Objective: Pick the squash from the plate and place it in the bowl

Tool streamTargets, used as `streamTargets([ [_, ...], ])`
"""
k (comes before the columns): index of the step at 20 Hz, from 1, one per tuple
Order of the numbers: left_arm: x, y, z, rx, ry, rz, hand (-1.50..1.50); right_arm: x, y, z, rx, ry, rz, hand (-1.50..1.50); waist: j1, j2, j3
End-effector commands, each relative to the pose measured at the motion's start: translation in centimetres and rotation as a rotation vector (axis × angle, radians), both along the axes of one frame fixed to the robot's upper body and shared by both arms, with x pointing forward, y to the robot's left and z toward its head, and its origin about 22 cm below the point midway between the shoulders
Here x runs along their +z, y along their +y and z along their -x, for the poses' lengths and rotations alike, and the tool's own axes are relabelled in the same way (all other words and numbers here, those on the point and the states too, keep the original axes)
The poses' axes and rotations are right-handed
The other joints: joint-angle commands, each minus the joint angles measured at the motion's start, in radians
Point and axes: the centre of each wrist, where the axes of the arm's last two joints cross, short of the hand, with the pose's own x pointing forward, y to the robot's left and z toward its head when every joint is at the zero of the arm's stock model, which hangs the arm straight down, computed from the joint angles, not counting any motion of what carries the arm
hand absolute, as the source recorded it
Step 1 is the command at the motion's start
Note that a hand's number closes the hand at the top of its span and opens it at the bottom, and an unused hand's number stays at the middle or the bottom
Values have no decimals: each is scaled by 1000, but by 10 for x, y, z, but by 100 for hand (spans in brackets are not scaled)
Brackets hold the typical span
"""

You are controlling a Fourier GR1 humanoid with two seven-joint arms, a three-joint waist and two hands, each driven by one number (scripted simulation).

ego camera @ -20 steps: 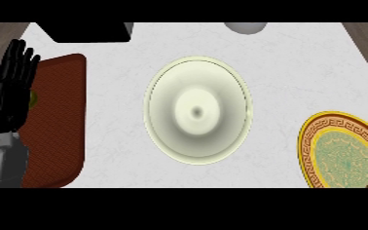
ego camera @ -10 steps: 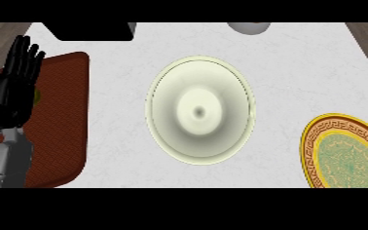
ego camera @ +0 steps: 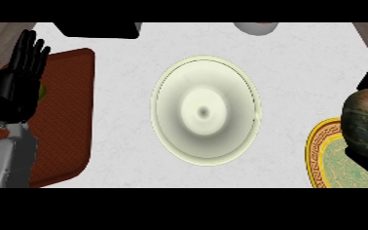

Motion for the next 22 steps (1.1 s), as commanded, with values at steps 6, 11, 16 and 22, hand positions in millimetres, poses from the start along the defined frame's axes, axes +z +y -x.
streamTargets([
  [6,-5,-2,-4,24,2,5,0,-36,104,-43,49,106,56,150,-11,-1,2],
  [11,-12,19,9,8,30,5,0,-92,129,-56,-16,86,147,150,-9,-1,3],
  [16,0,-2,-2,14,3,0,0,-144,152,-78,-145,177,121,150,-17,-1,3],
  [22,9,-6,-7,30,13,-12,0,-195,153,-102,-165,264,-104,-150,-18,2,4],
])
